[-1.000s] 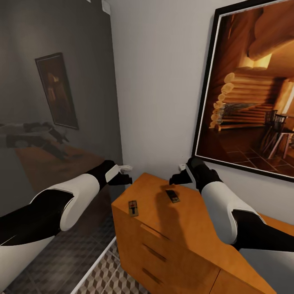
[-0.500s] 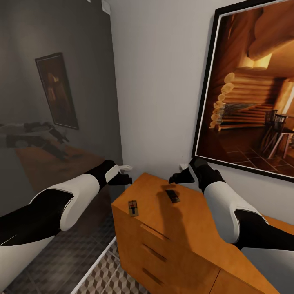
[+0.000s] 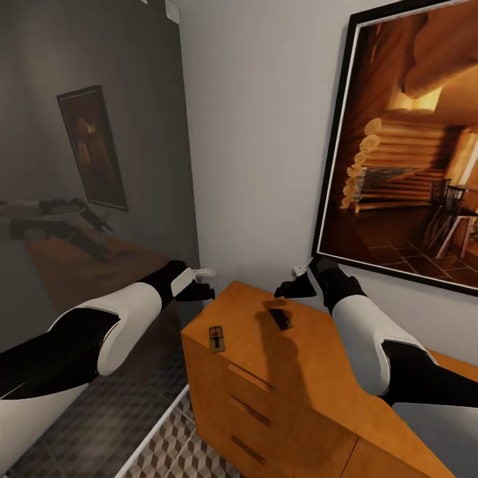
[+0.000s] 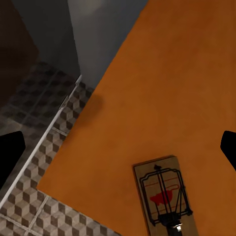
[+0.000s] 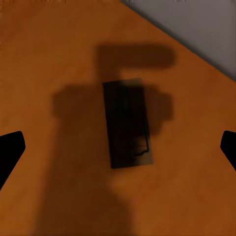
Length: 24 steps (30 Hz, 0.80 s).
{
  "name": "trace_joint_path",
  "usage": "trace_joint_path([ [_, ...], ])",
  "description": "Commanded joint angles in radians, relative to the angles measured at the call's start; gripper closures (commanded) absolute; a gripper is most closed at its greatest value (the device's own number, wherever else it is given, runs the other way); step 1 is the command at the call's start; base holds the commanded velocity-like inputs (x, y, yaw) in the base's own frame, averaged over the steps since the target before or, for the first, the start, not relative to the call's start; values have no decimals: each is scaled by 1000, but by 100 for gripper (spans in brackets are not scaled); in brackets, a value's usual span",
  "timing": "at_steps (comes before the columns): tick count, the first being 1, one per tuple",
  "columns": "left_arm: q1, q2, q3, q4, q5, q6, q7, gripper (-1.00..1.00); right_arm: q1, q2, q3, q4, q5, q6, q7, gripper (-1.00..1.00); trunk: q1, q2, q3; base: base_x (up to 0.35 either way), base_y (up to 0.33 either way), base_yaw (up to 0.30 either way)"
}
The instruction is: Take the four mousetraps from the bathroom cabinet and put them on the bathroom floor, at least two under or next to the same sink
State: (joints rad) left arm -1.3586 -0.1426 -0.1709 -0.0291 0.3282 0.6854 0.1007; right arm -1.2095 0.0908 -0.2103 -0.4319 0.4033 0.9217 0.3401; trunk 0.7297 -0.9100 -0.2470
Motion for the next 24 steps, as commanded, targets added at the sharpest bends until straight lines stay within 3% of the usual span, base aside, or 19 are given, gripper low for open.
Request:
trace_joint_path([
  [1,0,0,-6,-2,11,5,7,-100,-1,1,-7,-1,11,-1,6,-100,0,-1,-1,0,0,0],
  [24,0,0,-6,-2,10,5,7,-100,-1,0,-5,8,12,-68,-2,-100,0,-1,-1,0,0,0],
])
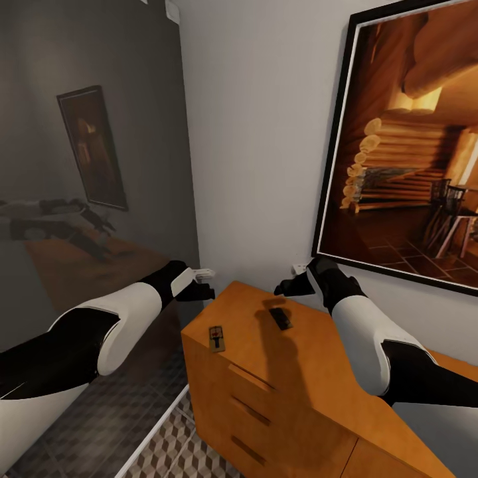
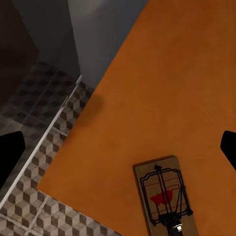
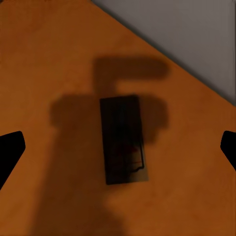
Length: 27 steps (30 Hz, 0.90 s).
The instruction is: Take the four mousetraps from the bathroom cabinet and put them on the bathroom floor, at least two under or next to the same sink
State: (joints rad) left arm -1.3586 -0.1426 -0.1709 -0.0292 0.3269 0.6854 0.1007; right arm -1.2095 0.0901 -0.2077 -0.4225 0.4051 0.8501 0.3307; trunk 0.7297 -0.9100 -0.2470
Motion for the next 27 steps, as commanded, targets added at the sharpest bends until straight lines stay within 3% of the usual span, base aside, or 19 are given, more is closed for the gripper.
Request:
trace_joint_path([
  [1,0,0,-6,-2,11,5,7,-100,-1,0,-7,-1,11,2,7,-100,0,-1,-1,0,0,0],
  [27,0,-1,-8,-4,9,-23,7,-100,-1,-7,-6,-1,12,-5,7,-100,0,-1,-1,0,0,0],
])
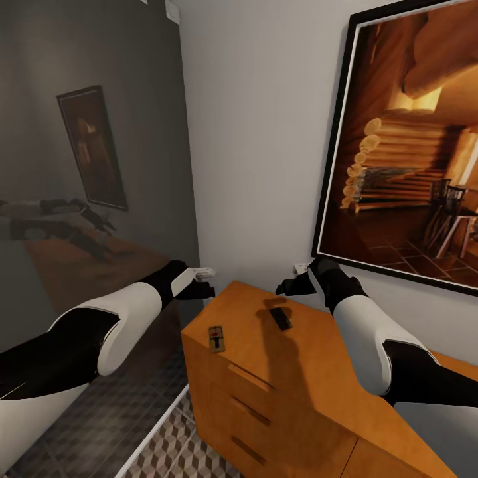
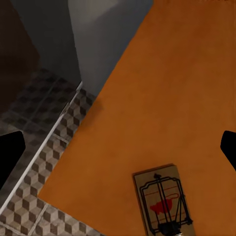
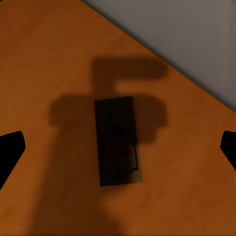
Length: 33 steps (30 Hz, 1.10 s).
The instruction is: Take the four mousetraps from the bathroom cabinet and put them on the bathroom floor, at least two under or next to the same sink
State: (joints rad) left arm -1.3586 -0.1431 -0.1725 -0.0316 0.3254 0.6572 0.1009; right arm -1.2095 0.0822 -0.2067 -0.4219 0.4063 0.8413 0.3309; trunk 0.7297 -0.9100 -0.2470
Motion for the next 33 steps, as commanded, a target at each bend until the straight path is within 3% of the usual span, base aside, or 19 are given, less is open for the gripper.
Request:
trace_joint_path([
  [1,0,0,-6,-2,11,5,6,-100,-1,1,-8,-1,11,4,7,-100,0,-1,-1,0,0,0],
  [16,0,-7,-6,0,11,5,7,-100,-1,-1,-8,-1,12,7,7,-100,0,-1,-1,0,0,0],
  [22,-1,-10,-7,-1,9,5,7,-100,-1,-7,-8,-1,12,9,7,-100,23,-43,-20,0,0,0],
  [28,0,-11,-6,0,10,5,8,-100,-1,-11,-8,-1,13,11,7,-100,23,-43,-20,0,0,0],
  [33,0,-12,-6,0,10,5,8,-100,-1,-11,-8,-1,13,11,7,-100,42,-78,-36,0,0,0],
])
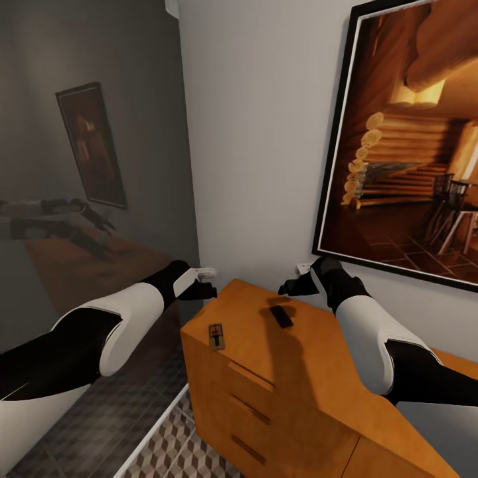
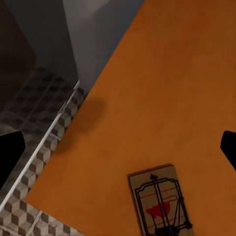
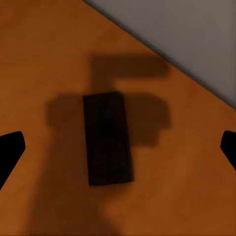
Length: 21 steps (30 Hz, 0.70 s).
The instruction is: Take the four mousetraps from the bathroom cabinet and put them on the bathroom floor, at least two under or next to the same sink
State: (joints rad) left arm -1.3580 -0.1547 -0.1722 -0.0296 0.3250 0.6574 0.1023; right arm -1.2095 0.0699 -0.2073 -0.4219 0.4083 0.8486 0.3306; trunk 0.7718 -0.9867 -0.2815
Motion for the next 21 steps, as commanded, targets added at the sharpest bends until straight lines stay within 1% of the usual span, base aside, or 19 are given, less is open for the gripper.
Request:
trace_joint_path([
  [1,0,0,-6,-2,11,5,7,-100,-1,1,-7,-1,10,3,7,-100,4,-8,-5,0,0,0],
  [7,0,0,-6,-2,11,6,7,-100,-1,1,-7,-1,11,3,7,-100,27,-50,-23,0,0,0],
  [18,-1,1,-6,-1,12,4,7,-100,-1,1,-3,-1,14,0,7,-100,27,-50,-23,0,0,0],
  [21,-1,1,-6,-1,12,4,7,-100,-1,1,-2,-1,15,-1,7,-100,39,-71,-33,0,0,0],
])
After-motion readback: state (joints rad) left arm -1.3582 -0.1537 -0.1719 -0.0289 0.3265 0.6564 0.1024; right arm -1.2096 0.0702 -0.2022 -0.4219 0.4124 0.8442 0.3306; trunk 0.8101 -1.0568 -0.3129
